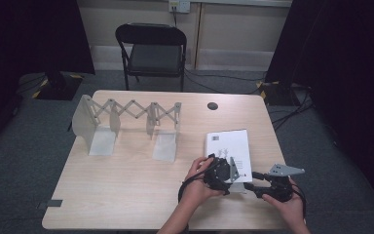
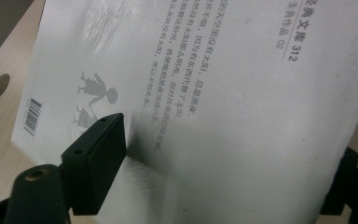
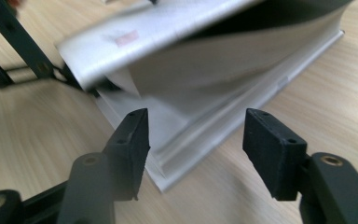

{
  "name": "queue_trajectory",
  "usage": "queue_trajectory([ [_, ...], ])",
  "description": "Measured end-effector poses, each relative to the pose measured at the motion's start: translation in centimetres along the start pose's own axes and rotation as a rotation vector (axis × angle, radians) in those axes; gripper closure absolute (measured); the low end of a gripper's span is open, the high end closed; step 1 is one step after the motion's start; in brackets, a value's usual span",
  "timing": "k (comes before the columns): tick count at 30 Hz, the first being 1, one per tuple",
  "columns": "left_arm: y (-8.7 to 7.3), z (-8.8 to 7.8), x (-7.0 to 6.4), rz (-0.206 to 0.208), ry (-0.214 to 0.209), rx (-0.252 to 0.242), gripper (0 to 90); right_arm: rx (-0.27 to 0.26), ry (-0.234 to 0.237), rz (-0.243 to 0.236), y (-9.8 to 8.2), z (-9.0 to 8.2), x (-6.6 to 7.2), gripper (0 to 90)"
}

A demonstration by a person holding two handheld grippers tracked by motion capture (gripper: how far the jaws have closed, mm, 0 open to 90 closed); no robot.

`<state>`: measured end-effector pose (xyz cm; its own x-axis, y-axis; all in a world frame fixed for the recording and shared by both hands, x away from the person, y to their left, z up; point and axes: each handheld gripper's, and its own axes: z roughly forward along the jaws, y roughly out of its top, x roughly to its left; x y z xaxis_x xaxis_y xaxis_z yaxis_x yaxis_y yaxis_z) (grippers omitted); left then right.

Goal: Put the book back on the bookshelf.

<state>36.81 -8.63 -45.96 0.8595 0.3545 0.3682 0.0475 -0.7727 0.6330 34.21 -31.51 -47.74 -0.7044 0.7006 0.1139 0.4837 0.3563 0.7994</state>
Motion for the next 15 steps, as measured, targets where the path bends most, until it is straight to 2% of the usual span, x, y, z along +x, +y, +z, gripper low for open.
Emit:
queue_trajectory([
  [2,0.1,-0.3,0.1,0.006,-0.004,0.001,22.5,0.011,0.007,-0.011,-0.3,0.0,-0.2,37.6],
  [3,0.2,-0.5,0.2,0.023,-0.01,0.004,24.4,0.013,0.008,-0.01,-0.5,0.0,-0.3,36.2],
  [4,0.2,-0.7,0.2,0.007,-0.007,-0.01,25.9,0.015,0.008,-0.019,-0.6,0.0,-0.4,34.8],
  [7,0.4,-1.2,0.4,0.019,-0.011,0.008,30.4,0.039,0.026,-0.024,-0.9,0.2,-0.7,31.0],
  [8,0.6,-1.3,0.4,0.005,-0.012,0.013,31.2,0.046,0.027,-0.035,-1.0,0.2,-0.7,30.7],
  [10,0.9,-1.7,0.7,0.015,-0.019,0.032,33.9,0.071,0.019,-0.066,-1.2,0.2,-0.6,30.1],
  [15,1.8,-2.3,1.5,0.002,-0.038,0.051,38.2,0.071,0.041,-0.112,-1.6,0.0,-0.7,28.4],
])
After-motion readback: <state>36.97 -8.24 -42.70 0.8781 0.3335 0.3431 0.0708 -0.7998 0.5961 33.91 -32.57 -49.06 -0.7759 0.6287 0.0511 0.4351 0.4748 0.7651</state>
